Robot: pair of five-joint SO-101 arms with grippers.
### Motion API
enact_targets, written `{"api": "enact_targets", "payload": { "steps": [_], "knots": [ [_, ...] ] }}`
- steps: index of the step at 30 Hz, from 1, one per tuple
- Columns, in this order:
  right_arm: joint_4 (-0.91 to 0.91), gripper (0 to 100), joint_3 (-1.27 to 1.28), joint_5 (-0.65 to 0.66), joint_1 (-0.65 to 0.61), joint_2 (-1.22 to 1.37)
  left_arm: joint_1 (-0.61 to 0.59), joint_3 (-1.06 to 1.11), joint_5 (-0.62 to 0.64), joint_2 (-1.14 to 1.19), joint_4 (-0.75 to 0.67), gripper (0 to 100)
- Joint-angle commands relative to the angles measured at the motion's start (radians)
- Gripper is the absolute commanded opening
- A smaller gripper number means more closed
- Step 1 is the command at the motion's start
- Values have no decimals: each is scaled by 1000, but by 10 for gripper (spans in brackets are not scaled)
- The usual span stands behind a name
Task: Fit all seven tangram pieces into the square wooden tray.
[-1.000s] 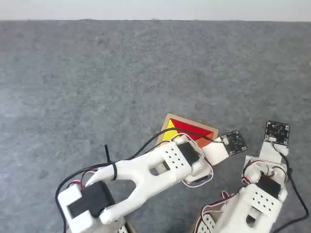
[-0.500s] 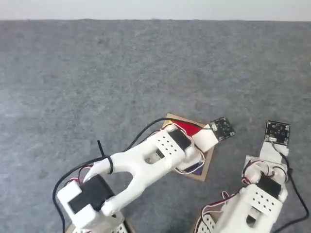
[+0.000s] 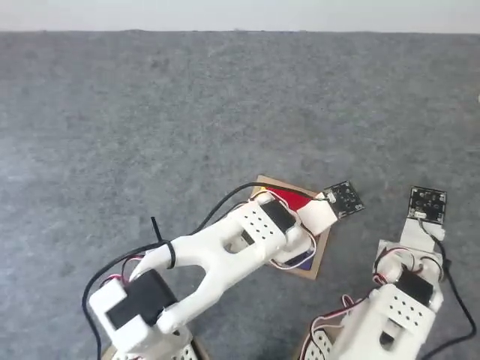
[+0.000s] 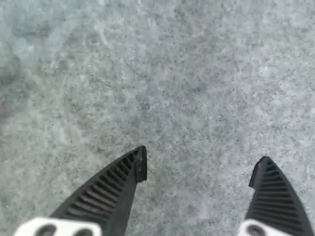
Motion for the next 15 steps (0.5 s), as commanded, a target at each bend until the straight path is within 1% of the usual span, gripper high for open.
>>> {"api": "enact_targets", "payload": {
  "steps": [1, 5, 11, 15],
  "knots": [
    [-19, 342, -49, -3, -10, -19, 8, -15, 11, -68, -9, 80],
    [-19, 342, -49, -3, -8, -19, 40, 31, 9, -106, -17, 81],
    [-19, 342, -49, -3, -8, -19, 78, 58, 15, -104, -38, 81],
    [-19, 342, -49, -5, -8, -19, 75, 44, 14, -35, -48, 82]
  ]
}}
